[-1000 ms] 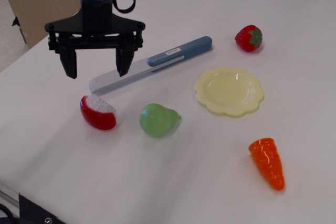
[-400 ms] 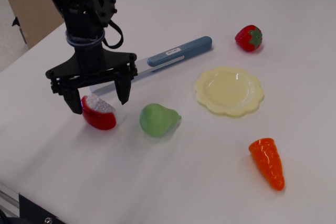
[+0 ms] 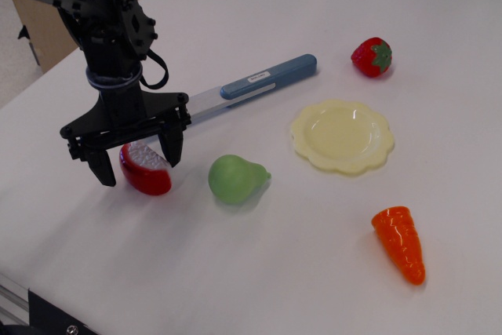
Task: Put sushi on plate
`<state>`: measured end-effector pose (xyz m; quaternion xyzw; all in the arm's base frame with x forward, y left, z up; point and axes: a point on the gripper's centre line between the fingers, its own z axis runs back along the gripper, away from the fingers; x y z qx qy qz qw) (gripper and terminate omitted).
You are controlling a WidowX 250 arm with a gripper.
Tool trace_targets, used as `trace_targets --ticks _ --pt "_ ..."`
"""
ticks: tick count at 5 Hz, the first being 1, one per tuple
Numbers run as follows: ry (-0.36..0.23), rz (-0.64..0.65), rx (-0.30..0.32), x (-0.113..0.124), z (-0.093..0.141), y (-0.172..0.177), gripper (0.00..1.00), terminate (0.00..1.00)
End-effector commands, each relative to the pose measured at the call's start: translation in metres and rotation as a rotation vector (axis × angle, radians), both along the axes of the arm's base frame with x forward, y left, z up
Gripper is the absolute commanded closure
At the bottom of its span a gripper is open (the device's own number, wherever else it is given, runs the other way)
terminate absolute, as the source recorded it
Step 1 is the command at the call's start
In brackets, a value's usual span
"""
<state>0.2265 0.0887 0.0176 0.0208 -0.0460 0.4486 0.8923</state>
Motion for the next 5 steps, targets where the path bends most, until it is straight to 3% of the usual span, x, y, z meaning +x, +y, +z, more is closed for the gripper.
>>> trace_targets --ticks 1,2,3,5 --pt "-0.008 0.013 0.021 0.013 -0.004 -0.002 1.0 0.0" --pt "-0.025 -0.005 0.026 0.017 0.002 -0.004 1.0 0.0" --pt "-0.003 -0.031 0.083 0.024 0.006 -0.005 1.0 0.0" --pt "-0.035 -0.156 0.16 0.055 0.056 -0.02 1.0 0.0"
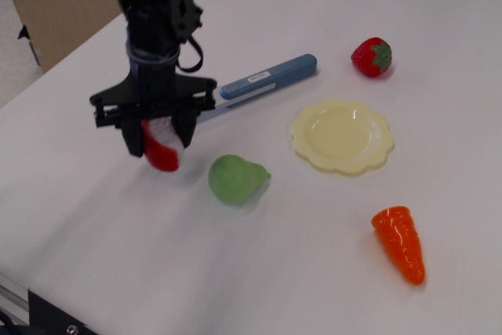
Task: Put sushi on plate
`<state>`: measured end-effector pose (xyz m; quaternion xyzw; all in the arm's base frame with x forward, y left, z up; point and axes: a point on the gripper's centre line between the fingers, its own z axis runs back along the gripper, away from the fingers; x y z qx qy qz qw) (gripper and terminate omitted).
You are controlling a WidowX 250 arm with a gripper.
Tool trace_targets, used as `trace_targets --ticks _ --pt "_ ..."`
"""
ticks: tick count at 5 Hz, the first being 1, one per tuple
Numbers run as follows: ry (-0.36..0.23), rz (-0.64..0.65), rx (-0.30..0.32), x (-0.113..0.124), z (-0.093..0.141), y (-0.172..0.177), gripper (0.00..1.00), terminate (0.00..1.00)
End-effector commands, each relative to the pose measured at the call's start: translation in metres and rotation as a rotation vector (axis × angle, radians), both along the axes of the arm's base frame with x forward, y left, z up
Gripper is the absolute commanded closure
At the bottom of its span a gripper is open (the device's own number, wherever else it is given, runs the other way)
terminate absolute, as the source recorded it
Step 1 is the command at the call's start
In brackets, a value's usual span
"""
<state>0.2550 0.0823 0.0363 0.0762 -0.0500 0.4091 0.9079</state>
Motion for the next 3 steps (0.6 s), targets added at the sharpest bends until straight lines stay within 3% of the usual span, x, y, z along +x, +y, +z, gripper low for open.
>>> trace_targets --ticks 1,3 --pt "-0.13 -0.182 -0.002 0.051 0.049 -0.037 1.0 0.0" --pt "-0.103 -0.394 -0.038 0.072 0.028 -0.099 1.0 0.0"
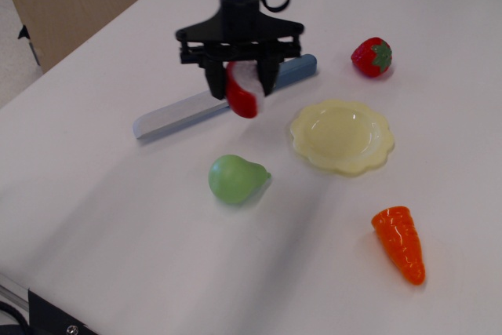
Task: Put sushi on plate
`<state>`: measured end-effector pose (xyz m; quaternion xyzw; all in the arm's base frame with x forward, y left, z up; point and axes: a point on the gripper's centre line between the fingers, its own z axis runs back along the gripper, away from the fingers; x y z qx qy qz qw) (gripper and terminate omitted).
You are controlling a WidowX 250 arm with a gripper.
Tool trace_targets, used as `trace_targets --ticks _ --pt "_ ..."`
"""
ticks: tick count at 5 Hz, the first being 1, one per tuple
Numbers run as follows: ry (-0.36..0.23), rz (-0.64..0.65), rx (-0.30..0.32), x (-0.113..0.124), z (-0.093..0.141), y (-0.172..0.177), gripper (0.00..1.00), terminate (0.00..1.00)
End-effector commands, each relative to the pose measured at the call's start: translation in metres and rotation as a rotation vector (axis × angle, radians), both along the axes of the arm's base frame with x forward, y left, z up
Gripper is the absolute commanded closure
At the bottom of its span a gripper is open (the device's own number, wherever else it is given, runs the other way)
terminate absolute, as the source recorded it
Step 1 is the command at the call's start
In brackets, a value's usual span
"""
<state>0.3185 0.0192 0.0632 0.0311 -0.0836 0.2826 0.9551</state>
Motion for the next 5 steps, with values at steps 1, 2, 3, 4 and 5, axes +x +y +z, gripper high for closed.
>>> trace_targets --ticks 1,2,3,4,5 --pt "-0.041 -0.258 0.056 0.027 -0.003 -0.053 1.0 0.0" --pt "-0.064 -0.363 0.014 0.044 -0.007 -0.052 1.0 0.0" --pt "-0.07 -0.466 -0.074 0.051 -0.009 -0.053 1.0 0.0" --pt "-0.052 -0.502 -0.099 0.056 -0.01 -0.053 0.0 0.0" --pt "-0.051 -0.518 -0.079 0.058 -0.01 -0.051 0.0 0.0"
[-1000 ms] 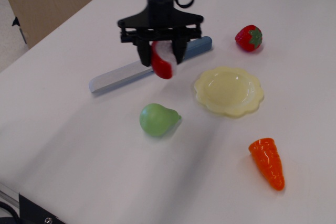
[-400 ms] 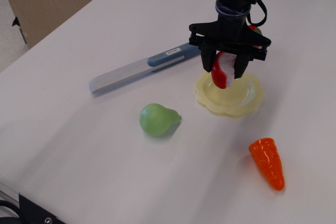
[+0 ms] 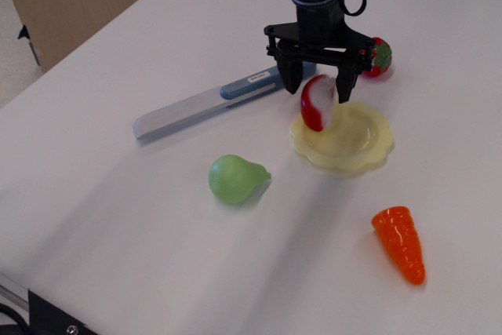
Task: Put sushi on plate
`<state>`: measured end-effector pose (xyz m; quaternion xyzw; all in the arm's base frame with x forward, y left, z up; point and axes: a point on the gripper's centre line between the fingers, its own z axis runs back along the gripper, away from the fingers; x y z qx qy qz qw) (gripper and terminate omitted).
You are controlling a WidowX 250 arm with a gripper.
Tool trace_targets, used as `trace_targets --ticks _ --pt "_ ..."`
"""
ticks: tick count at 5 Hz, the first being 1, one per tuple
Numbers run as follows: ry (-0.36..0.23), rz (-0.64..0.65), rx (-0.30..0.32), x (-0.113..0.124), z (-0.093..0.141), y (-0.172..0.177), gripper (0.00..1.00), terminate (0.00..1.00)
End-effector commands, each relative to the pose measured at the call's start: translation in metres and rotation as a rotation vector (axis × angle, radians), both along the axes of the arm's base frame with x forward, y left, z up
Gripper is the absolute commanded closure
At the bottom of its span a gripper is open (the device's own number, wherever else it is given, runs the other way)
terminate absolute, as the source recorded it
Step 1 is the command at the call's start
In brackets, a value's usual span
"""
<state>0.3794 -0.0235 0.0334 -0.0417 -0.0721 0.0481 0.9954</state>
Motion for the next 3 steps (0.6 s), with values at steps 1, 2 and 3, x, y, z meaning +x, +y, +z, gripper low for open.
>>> trace_targets --ticks 1,2,3 --pt "-0.084 -0.033 0.038 -0.0031 0.0206 -0.0078 0.0 0.0" --pt "-0.087 -0.022 0.051 -0.0073 0.0248 -0.0048 0.0 0.0" --pt "-0.087 -0.022 0.051 -0.0073 0.0248 -0.0048 0.0 0.0"
